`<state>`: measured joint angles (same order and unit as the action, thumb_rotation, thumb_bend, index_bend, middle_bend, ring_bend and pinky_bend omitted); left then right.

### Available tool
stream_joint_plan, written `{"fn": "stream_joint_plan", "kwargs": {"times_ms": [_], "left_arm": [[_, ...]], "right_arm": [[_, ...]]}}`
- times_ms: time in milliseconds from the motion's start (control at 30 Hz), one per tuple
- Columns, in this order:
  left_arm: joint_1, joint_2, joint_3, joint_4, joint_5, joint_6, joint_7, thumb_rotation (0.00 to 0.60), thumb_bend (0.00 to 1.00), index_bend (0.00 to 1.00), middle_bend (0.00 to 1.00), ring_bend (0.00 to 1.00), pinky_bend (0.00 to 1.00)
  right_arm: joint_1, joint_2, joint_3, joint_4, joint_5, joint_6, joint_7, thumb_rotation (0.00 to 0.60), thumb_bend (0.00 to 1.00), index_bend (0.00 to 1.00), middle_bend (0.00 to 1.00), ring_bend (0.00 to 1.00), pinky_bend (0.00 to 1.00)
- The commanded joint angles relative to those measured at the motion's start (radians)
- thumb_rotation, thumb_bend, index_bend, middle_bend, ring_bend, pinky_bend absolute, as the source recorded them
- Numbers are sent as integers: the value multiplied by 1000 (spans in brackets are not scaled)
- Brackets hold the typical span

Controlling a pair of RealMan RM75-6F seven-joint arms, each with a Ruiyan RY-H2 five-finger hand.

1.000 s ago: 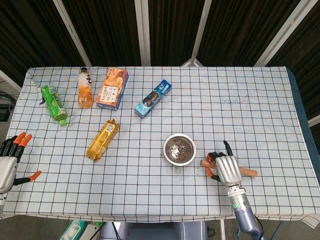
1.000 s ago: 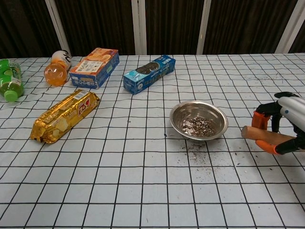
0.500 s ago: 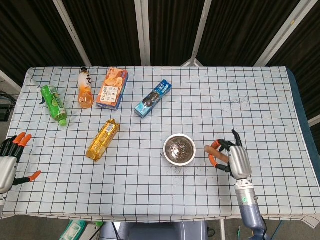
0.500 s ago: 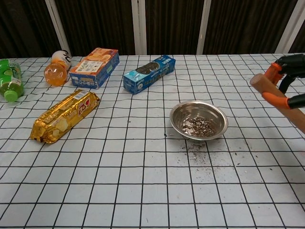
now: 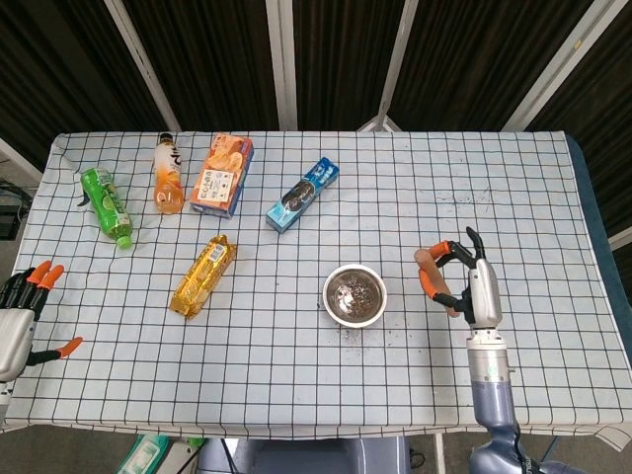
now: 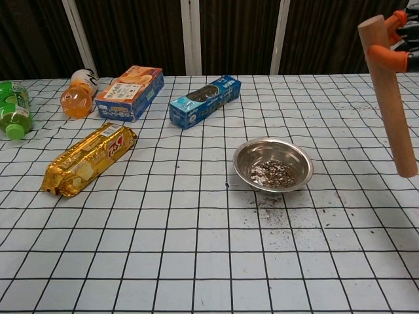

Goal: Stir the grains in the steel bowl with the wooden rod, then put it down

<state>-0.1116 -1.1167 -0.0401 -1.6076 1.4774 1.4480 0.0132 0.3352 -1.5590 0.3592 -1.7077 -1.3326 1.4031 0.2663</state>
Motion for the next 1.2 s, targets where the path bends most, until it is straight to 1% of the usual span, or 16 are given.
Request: {"fn": "stream_joint_plan", "kwargs": {"times_ms": [33, 233, 467, 600, 800, 933, 1033, 1200], "left_arm": [[0, 1, 0, 0, 1, 0, -4, 600, 18, 0, 0, 0, 0], [-1, 4, 1, -2, 0, -5, -16, 600, 18, 0, 0, 0, 0], [-3, 7, 0, -7, -6, -14, -28, 600, 18, 0, 0, 0, 0], [-4, 11, -1, -15, -11, -18, -37, 600, 18, 0, 0, 0, 0], [-6, 15, -1, -18, -16, -26, -52, 600, 18, 0, 0, 0, 0], [-7, 17, -2, -19, -19, -30, -59, 600, 18, 0, 0, 0, 0], [-7, 17, -2, -19, -19, -30, -61, 600, 18, 0, 0, 0, 0], [-8, 17, -3, -19, -22, -32, -62, 600, 18, 0, 0, 0, 0]], "right_arm": [[19, -33, 15, 12, -4, 10, 22, 600, 585, 769, 632, 532, 0], [57, -108, 45, 43, -31, 48, 57, 600, 586, 769, 632, 532, 0], [110, -181, 77, 51, -53, 76, 57, 600, 585, 769, 632, 532, 0], [134, -243, 92, 79, -66, 112, 76, 600, 585, 769, 632, 532, 0], [151, -340, 77, 160, -85, 162, 129, 600, 586, 768, 632, 532, 0], [162, -411, 80, 214, -82, 191, 171, 600, 585, 769, 632, 532, 0], [174, -451, 82, 253, -80, 199, 190, 600, 585, 769, 632, 532, 0], [187, -492, 90, 288, -74, 203, 209, 600, 586, 769, 632, 532, 0]]}}
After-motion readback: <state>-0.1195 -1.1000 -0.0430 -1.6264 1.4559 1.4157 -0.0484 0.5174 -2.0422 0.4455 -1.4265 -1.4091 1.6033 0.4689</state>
